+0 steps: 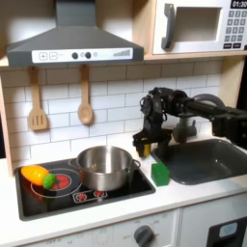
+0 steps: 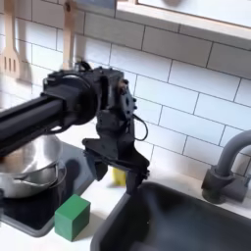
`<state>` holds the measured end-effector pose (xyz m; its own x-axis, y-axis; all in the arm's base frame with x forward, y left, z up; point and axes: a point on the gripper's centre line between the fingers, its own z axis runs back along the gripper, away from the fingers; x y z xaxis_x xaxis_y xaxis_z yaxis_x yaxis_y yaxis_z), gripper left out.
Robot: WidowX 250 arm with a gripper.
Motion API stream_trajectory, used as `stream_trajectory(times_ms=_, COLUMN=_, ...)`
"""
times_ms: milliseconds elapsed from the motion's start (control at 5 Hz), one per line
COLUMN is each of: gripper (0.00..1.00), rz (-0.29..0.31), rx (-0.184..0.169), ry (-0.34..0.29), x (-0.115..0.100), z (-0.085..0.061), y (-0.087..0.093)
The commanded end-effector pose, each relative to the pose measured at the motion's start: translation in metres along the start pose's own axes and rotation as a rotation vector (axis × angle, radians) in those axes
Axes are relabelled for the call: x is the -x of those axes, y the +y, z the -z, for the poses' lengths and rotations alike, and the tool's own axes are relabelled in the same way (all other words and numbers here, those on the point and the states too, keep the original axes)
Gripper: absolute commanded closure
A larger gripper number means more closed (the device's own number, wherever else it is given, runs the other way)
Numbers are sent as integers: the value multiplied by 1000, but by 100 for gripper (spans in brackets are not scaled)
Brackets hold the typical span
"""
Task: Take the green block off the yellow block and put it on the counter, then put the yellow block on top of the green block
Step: 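Put the yellow block on top of the green block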
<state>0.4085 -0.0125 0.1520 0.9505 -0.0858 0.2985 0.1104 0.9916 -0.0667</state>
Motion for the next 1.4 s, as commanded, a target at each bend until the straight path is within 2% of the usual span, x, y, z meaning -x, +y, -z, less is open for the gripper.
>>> stream_trajectory(times_ms=0, gripper=0, rz=-37, rx=14, ry=-27, x=-20, z=2, y=1)
stream_trajectory(times_ms=200, gripper=0, rz=-75, rx=18, ry=-56, x=-28, z=1, y=2)
stream_trajectory(times_ms=400, gripper=0, rz=-72, rx=19, ry=-58, x=-30, z=0, y=-2)
stream_trajectory(times_ms=800, gripper=0, rz=-86, rx=8, ry=-29, x=-24, z=11, y=2)
stream_trajectory(times_ms=1200, gripper=0, rz=-73, rx=-20, ry=-38, x=-25, z=17, y=7)
